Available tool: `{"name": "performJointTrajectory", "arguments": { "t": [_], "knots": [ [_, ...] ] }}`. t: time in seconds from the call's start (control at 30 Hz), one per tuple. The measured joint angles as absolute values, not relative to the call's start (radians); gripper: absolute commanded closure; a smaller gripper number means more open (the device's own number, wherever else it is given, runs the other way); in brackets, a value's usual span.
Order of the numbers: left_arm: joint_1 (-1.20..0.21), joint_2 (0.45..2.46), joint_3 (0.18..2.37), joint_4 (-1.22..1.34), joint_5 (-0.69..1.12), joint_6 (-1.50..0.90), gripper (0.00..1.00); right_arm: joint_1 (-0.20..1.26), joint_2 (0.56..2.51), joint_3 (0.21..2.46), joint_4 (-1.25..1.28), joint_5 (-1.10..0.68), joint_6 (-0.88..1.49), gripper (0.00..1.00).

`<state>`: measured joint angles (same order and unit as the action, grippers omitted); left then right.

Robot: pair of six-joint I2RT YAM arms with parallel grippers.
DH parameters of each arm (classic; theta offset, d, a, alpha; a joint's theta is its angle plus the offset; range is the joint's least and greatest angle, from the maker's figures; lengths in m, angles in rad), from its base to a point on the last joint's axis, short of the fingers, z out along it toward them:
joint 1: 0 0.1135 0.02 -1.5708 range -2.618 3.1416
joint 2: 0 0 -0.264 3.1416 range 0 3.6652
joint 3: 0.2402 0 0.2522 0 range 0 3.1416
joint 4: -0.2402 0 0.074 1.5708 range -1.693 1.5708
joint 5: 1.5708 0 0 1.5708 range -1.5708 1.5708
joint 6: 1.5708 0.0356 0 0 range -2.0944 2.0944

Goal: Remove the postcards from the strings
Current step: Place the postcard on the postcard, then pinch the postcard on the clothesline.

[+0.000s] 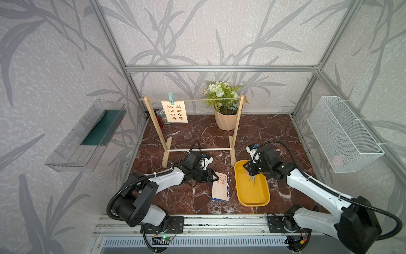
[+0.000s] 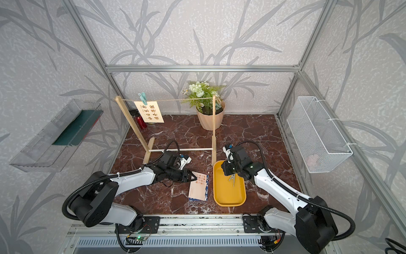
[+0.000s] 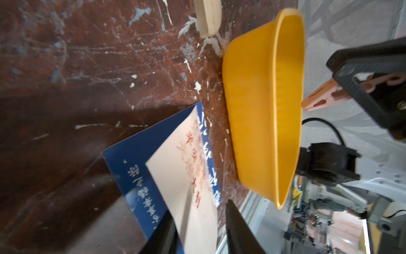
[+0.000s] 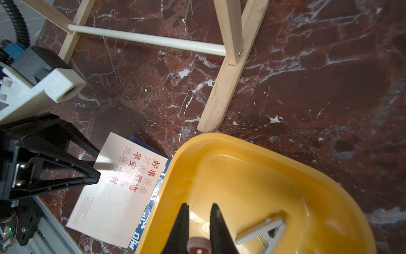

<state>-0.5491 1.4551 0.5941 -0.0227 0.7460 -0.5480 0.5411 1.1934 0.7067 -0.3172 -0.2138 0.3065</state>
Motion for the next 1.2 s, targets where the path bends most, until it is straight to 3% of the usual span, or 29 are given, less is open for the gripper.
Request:
{"name": "performJointTrajectory", "arguments": {
  "t": [0.07,0.13,0.17,0.23,0.33,0.57,0.7,0.77,1.03,1.2],
  "knots": [
    [-0.549,1.454,0.614,-0.081,0.715,-0.534,0.40,0.541,1.237,0.707,-0.318,-0.236,0.307,0.97],
    [-0.549,1.441,0.647,-0.148,0.670,-0.509,0.37,0.542,1.277,0.707,-0.320,-0.253,0.304,0.73],
    [-0.549,1.425,0.660,-0.175,0.647,-0.496,0.34,0.541,1.289,0.707,-0.323,-0.256,0.305,0.66],
    [-0.549,1.363,0.680,-0.229,0.586,-0.472,0.33,0.541,1.297,0.707,-0.329,-0.253,0.302,0.39],
    [-0.548,1.240,0.712,-0.295,0.494,-0.433,0.33,0.541,1.283,0.707,-0.331,-0.234,0.294,0.19],
    [-0.537,0.985,0.794,-0.354,0.284,-0.320,0.32,0.541,1.176,0.740,-0.336,-0.175,0.270,0.17],
    [-0.513,0.909,0.898,-0.380,0.222,-0.251,0.32,0.534,1.084,0.775,-0.215,-0.184,0.250,0.14],
    [-0.500,0.941,1.044,-0.422,0.225,-0.216,0.35,0.530,1.086,0.819,-0.139,-0.217,0.234,0.14],
    [-0.340,1.281,2.087,-0.760,0.273,-0.001,0.42,0.578,1.359,0.999,0.243,-0.382,0.247,0.14],
    [-0.223,1.379,2.283,-0.816,0.391,0.089,0.40,0.625,1.537,1.068,0.347,-0.450,0.287,0.14]
  ]
}}
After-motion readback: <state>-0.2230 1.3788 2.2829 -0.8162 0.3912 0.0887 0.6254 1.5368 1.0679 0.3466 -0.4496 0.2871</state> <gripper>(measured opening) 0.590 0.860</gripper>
